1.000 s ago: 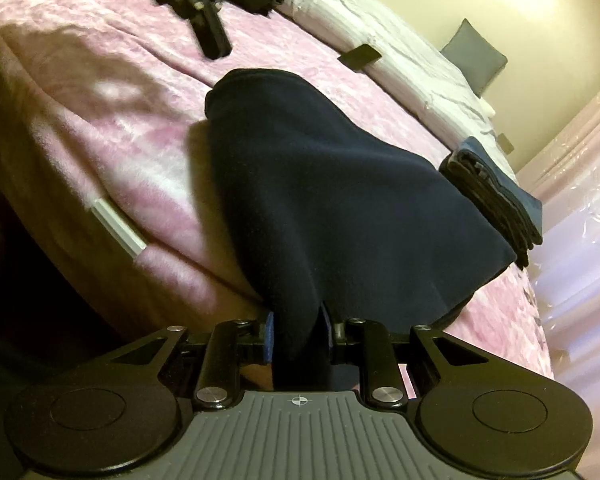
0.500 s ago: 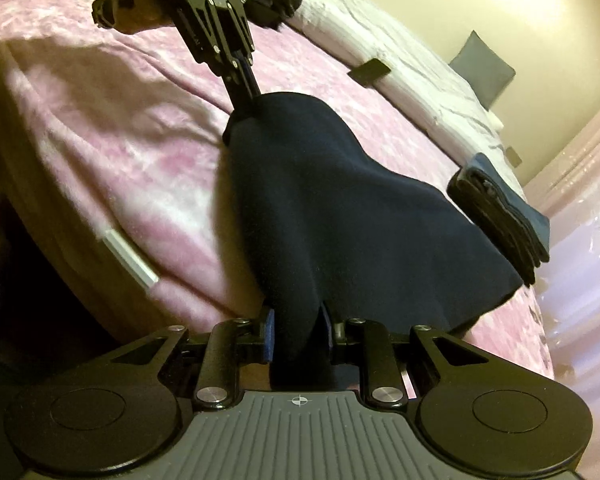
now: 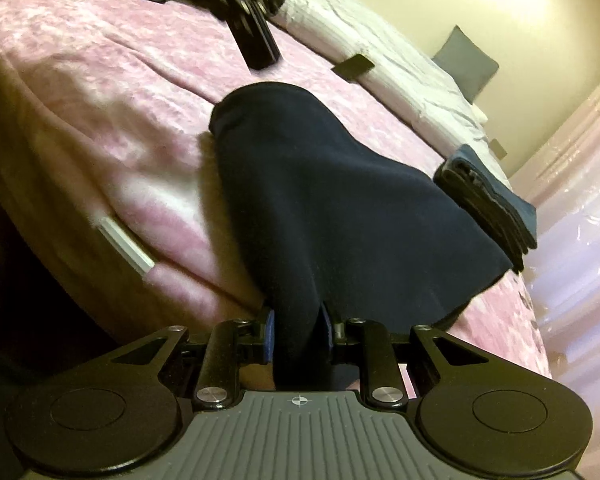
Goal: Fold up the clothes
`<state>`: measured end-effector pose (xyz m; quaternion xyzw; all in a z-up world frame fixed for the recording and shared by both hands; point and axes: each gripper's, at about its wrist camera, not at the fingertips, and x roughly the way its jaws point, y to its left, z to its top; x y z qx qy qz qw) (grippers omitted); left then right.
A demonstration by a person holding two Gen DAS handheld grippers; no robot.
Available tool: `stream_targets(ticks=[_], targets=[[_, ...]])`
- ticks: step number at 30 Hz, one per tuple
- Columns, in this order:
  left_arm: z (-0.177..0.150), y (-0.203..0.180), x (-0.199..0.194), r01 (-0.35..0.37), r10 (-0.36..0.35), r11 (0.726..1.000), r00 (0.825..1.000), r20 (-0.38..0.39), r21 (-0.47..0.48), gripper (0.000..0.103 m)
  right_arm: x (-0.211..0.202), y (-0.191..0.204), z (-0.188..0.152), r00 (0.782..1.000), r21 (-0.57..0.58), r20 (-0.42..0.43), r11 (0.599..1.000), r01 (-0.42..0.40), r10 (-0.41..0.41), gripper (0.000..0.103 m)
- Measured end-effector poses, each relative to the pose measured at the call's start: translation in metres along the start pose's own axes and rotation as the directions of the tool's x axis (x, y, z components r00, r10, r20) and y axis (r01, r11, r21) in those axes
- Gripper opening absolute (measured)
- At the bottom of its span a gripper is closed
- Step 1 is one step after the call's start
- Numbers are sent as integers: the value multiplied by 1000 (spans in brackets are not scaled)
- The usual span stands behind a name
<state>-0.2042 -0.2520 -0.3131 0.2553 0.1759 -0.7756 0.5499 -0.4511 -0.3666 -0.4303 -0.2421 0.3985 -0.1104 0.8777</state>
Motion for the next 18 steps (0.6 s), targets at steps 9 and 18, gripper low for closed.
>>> stream_targets(ticks=[9, 18], targets=[[-31, 20, 37, -12, 2, 997, 991, -136, -73, 4, -5, -3, -12, 999, 43, 34, 999, -18, 16, 22], [-17, 11, 16, -154, 156, 988, 971, -181, 30, 14, -32, -22, -30, 997, 124, 80, 992, 2, -12, 61]])
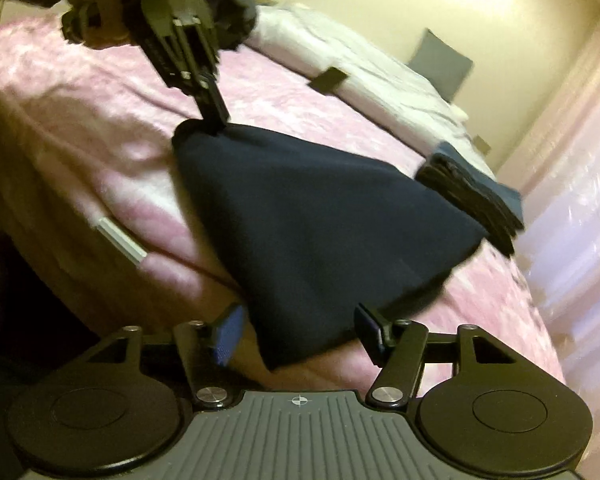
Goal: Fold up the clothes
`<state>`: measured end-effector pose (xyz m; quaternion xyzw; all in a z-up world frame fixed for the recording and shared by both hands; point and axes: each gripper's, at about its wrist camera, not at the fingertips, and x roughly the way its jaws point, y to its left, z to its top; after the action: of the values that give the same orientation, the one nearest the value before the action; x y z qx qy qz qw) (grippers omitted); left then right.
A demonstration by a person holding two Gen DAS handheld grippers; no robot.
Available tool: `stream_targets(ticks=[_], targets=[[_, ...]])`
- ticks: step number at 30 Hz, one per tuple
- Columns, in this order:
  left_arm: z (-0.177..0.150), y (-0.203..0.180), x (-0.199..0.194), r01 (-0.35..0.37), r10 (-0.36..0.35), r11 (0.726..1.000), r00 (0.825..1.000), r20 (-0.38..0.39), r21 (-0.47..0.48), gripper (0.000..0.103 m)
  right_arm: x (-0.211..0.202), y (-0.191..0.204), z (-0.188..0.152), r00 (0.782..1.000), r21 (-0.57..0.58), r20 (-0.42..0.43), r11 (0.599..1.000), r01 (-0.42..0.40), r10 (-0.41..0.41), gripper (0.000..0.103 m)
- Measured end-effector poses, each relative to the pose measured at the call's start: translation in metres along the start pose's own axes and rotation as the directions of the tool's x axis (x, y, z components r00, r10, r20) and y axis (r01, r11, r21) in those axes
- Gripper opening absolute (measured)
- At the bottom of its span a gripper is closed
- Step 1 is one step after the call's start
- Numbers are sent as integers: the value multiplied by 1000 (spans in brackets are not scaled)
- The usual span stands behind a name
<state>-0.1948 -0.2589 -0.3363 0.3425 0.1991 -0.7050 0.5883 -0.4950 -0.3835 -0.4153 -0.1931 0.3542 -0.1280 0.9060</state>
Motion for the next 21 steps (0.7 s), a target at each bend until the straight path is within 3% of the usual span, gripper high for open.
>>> stream_targets(ticks=[4, 6, 8, 10, 12, 18, 19, 21], targets=[[13, -26, -15, -89, 85, 990, 996, 39, 105, 23, -8, -9, -9, 1000, 52, 5, 999, 16, -17, 61], [19, -47, -19, -126, 115, 976, 991, 69, 177, 35, -9, -11, -13, 1000, 66, 6, 998, 21, -21, 61], [23, -78, -15, -135, 113, 952, 989, 95, 276, 56, -9, -11, -16, 1000, 68, 11, 998, 19, -20, 61], [26, -107, -8, -126, 92, 925, 990, 111, 360, 65, -6, -13, -18, 1000, 53, 18, 998, 14, -15, 61], [28, -131, 6, -94, 57, 905, 993, 102, 415, 66, -3, -15, -19, 1000, 44, 21, 999, 11, -12, 61], [25, -173, 51, -104, 93, 841, 995, 47, 531, 66, -10, -36, -27, 999, 184, 15, 982, -49, 47, 61], [24, -175, 56, -110, 104, 832, 994, 43, 544, 66, -12, -43, -31, 997, 254, 17, 964, -73, 71, 61], [21, -177, 64, -126, 125, 814, 991, 40, 567, 66, -16, -61, -41, 990, 454, 43, 880, -141, 137, 61]])
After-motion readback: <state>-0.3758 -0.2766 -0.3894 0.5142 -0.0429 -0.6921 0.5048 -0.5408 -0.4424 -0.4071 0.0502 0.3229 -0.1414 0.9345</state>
